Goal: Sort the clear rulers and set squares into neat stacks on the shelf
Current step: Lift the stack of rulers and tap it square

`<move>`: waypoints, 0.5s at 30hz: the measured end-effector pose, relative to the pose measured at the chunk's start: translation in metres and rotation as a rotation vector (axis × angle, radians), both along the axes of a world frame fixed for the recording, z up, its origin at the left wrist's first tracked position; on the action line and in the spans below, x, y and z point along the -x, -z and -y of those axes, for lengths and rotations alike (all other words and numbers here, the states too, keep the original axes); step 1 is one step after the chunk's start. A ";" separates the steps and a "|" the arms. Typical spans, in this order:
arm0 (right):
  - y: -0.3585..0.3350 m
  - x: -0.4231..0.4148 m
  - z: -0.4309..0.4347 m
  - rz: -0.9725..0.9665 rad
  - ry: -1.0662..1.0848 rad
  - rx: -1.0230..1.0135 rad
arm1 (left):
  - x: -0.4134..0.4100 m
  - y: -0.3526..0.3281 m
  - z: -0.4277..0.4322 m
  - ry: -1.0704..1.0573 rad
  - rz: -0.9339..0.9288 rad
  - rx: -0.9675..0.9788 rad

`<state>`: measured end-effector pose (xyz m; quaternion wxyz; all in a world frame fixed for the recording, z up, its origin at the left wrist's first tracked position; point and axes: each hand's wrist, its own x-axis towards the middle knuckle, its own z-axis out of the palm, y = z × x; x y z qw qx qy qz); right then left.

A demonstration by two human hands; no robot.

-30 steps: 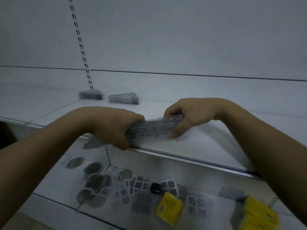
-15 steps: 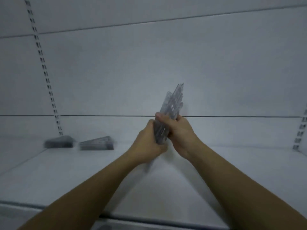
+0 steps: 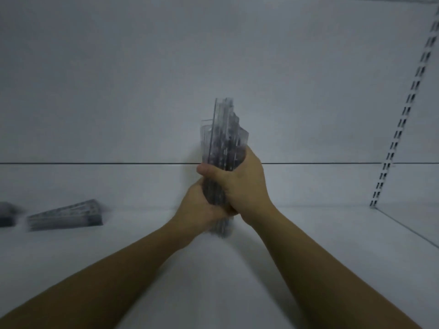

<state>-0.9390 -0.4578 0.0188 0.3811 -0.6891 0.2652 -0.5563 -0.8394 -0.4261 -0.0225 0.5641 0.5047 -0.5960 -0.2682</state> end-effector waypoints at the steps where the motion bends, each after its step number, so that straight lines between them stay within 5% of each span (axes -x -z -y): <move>1: -0.001 0.001 0.000 -0.023 -0.027 0.007 | -0.007 0.000 0.000 0.050 -0.061 -0.031; 6: 0.001 0.002 0.001 -0.102 -0.091 0.070 | -0.026 0.003 -0.002 0.257 -0.131 -0.137; 15: 0.001 -0.003 -0.006 -0.150 -0.174 -0.029 | -0.010 0.002 -0.008 0.068 0.045 -0.100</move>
